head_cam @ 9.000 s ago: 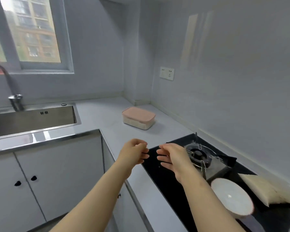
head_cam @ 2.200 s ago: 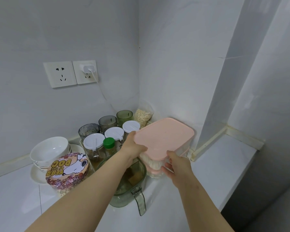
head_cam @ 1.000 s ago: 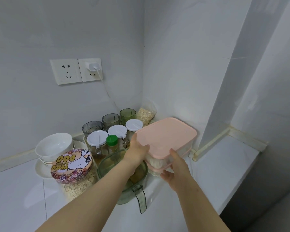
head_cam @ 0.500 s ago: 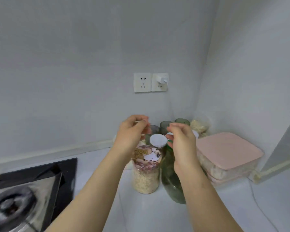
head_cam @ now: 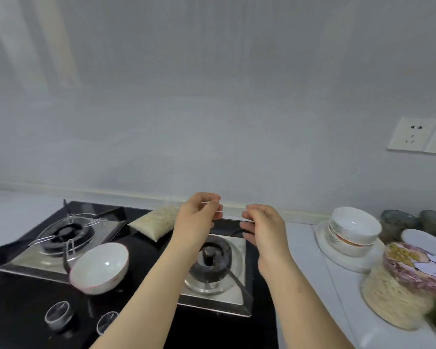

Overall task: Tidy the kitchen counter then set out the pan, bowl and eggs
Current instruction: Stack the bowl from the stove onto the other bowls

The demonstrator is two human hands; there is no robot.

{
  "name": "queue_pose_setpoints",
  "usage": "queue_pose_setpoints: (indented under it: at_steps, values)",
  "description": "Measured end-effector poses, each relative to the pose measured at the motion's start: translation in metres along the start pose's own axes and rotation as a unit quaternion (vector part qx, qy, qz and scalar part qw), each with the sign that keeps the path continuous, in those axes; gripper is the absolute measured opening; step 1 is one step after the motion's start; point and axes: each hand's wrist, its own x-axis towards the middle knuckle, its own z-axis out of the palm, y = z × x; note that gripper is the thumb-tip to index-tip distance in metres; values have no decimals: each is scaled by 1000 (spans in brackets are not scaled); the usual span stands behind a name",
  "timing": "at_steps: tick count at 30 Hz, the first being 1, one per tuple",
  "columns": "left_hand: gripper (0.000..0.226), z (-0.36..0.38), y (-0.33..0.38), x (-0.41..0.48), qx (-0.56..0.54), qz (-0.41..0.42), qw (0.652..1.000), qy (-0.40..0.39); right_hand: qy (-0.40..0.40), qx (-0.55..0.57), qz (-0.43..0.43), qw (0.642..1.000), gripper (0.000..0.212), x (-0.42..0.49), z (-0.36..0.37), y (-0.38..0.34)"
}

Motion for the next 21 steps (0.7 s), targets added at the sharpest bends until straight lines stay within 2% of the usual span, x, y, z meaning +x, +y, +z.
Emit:
queue_pose_setpoints:
  at_steps: [5, 11, 14, 18, 21]
  values:
    - [16, -65, -16, 8, 20, -21, 998, 54, -69, -52, 37, 996, 15, -6, 61, 24]
    - [20, -122, -47, 18, 102, -31, 984, 141, -152, -100, 74, 981, 15, -10, 116, 55]
    - [14, -142, -61, 18, 205, -37, 963, 170, -182, -124, 104, 970, 12, -10, 127, 73]
    - [18, -166, -76, 25, 326, -61, 923, 196, -199, -145, 120, 962, 10, -4, 123, 87]
    - [21, -179, -89, 29, 335, -70, 915, 214, -193, -153, 117, 962, 10, 1, 122, 93]
